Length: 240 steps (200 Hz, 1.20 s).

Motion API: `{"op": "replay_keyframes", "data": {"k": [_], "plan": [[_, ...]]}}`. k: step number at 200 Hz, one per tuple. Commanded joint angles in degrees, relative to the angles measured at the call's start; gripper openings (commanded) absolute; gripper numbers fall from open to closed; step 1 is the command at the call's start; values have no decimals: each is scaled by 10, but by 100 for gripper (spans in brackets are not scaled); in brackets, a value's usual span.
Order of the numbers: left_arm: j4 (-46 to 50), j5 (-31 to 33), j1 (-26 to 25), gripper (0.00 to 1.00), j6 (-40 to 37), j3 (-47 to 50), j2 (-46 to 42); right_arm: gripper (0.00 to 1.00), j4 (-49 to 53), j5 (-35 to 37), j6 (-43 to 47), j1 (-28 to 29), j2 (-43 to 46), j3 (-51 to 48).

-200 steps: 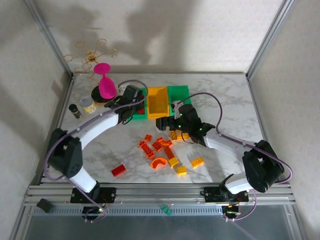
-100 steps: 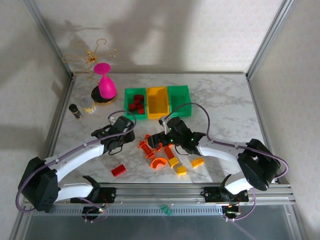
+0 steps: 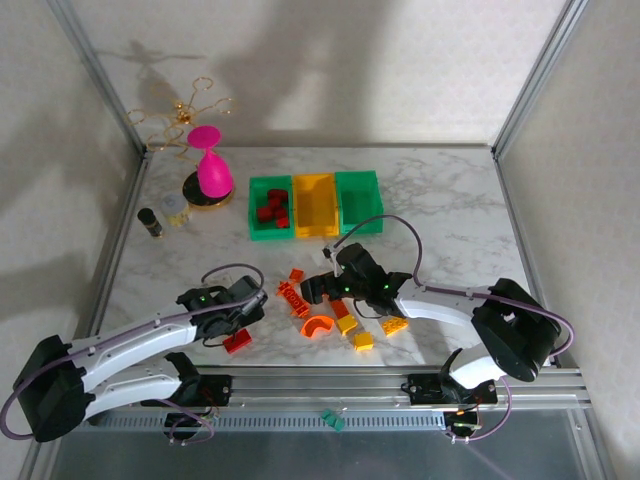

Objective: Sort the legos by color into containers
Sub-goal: Pick up the lego from the bottom-left of the table.

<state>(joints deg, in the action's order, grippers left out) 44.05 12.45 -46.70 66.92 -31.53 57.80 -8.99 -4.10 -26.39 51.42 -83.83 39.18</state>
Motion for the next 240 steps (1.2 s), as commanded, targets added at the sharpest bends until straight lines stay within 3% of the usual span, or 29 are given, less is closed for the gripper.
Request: {"op": "replay_keyframes", "data": {"k": [1, 36, 85, 146, 240], "plan": [[61, 15, -16, 87, 86, 23, -25, 99, -20, 11, -9, 5, 11, -10], [22, -22, -52, 90, 125, 63, -37, 99, -15, 19, -11, 5, 12, -10], [-16, -29, -90, 92, 132, 66, 17, 98, -13, 24, -12, 5, 8, -6], [-18, -9, -94, 73, 122, 57, 40, 99, -11, 27, -12, 5, 9, -4], [18, 72, -79, 64, 62, -51, 57, 99, -6, 6, -28, -27, 51, 4]]}}
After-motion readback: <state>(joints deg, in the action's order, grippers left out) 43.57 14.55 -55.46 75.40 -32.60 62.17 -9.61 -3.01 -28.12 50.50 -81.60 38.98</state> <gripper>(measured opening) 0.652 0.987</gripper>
